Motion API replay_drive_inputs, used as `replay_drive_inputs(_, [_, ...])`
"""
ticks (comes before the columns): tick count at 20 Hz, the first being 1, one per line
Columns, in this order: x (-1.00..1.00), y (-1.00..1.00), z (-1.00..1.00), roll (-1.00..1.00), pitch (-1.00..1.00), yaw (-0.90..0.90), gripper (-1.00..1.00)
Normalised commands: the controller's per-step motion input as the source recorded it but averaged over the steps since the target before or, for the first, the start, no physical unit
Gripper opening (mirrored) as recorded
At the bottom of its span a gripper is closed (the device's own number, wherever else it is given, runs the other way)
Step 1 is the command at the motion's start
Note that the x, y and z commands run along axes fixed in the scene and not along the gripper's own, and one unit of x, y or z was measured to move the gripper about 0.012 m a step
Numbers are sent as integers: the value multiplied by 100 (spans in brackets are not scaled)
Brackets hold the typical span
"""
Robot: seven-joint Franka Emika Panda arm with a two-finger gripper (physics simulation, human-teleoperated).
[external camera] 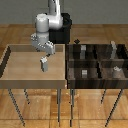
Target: Place the milk carton into the appropriate compartment.
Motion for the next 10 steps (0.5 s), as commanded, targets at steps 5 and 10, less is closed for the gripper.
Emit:
replay_drive_inputs(5, [0,0,-60,0,0,0,100])
replay_drive_inputs(10, [0,0,-60,0,0,0,100])
